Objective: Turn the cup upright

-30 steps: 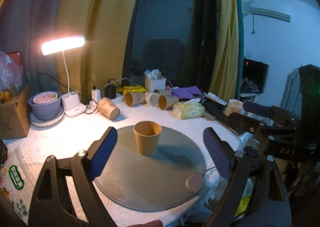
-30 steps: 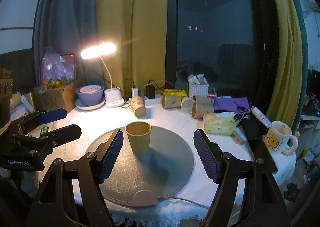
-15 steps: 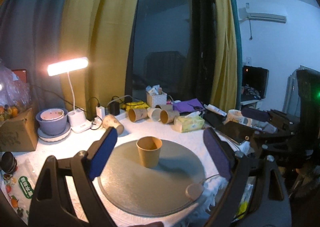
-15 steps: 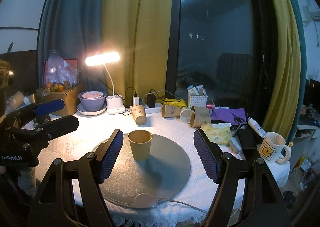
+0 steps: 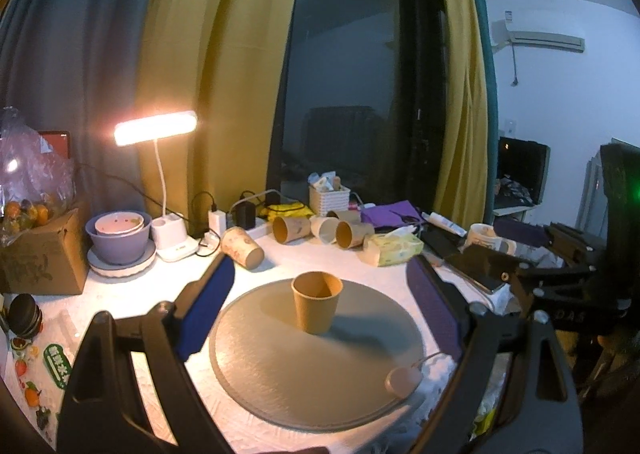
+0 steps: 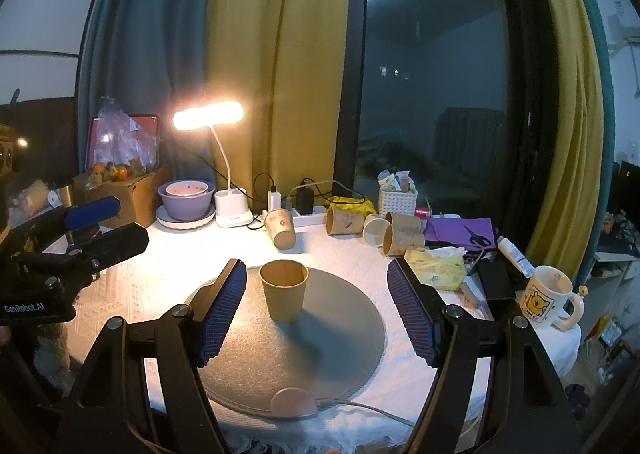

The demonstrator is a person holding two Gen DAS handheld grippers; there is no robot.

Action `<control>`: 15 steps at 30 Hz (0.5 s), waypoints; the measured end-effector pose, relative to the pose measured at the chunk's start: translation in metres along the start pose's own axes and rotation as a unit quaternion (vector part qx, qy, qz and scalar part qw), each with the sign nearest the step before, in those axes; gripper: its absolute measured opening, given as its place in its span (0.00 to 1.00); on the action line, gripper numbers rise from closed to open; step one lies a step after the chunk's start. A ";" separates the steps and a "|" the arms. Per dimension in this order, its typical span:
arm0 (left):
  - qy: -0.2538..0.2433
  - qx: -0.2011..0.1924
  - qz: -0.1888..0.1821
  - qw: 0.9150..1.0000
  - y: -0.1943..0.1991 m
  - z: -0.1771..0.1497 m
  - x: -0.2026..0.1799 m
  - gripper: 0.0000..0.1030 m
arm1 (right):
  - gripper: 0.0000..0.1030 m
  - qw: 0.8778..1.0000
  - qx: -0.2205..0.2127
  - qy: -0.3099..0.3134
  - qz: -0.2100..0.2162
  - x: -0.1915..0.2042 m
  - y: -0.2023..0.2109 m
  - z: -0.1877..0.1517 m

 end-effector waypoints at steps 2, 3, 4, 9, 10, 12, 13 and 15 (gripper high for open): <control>0.001 0.000 0.000 1.000 0.001 -0.001 0.001 0.86 | 0.74 1.000 0.002 0.000 0.000 0.000 -0.002 0.000; 0.001 0.000 0.000 1.000 0.001 -0.001 0.002 0.86 | 0.74 1.000 0.002 -0.001 0.000 0.000 -0.003 0.000; 0.002 0.000 0.000 1.000 0.001 -0.002 0.002 0.86 | 0.74 1.000 0.003 -0.001 0.001 0.000 -0.004 0.000; 0.004 0.001 0.000 1.000 0.001 -0.003 0.003 0.86 | 0.74 1.000 0.005 -0.001 0.001 0.001 -0.006 -0.001; 0.004 0.001 0.000 1.000 0.001 -0.003 0.003 0.86 | 0.74 1.000 0.005 -0.001 0.001 0.001 -0.006 -0.001; 0.004 0.000 0.000 1.000 0.001 -0.003 0.003 0.86 | 0.74 1.000 0.006 -0.001 0.001 0.001 -0.006 -0.002; 0.004 0.000 0.000 1.000 0.001 -0.003 0.003 0.86 | 0.74 1.000 0.007 -0.001 0.002 0.001 -0.006 -0.003; 0.004 0.000 0.000 1.000 0.001 -0.003 0.003 0.86 | 0.74 1.000 0.007 -0.001 0.002 0.001 -0.007 -0.003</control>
Point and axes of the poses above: each gripper's, at about its wrist camera, not at the fingertips, and y roughly against the way its jaws point, x to its left, z to its top, the point moved 7 cm from there along -y, roughly the way its jaws point, and after that the axes turned 11 degrees about y, right-handed, at the moved point
